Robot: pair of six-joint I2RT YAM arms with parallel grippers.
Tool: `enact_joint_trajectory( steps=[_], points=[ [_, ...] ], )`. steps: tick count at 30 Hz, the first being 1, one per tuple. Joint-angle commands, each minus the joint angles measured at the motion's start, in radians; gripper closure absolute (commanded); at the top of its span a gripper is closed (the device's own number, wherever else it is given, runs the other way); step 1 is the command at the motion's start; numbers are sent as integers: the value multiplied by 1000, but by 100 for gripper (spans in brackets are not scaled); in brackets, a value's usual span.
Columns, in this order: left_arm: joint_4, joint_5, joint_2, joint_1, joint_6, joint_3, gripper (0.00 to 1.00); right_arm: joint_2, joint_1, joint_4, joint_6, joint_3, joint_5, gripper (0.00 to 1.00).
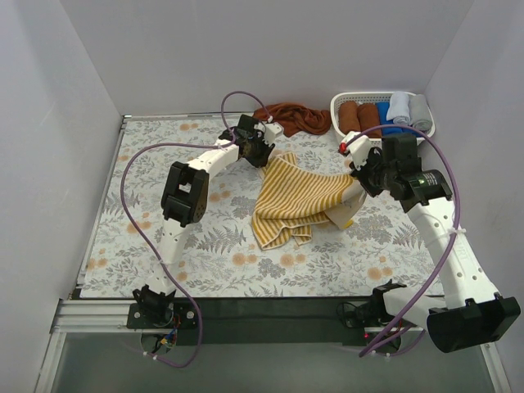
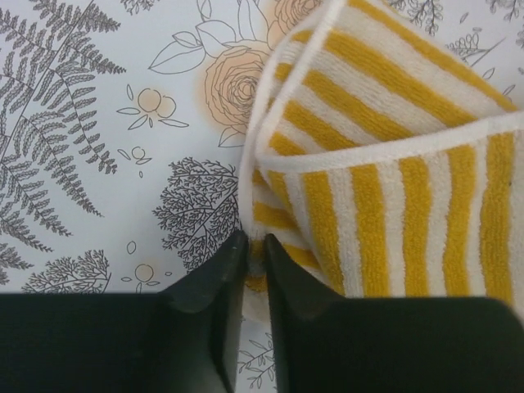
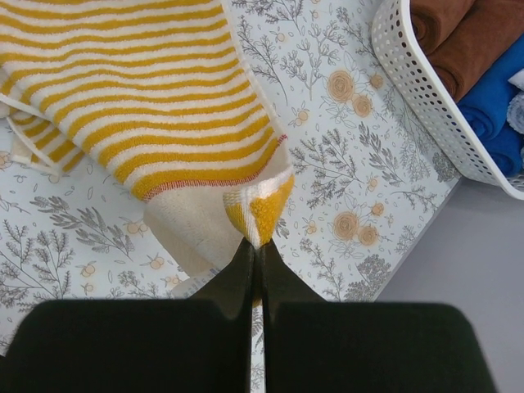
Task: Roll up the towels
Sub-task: Flatten the towel
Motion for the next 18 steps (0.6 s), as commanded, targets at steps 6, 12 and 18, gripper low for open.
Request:
enact_joint_trajectory(
  steps=[6,12,18],
  points=[
    [-222,-125,-48,65,67,53,100,17,-36,45,5,28,69,99],
    [-348,-75,-217,182,146,172,100,61,-135,76,24,123,72,99],
    [-421,-45,-442,269,283,132,100,120,-210,88,39,293,72,99]
  ],
)
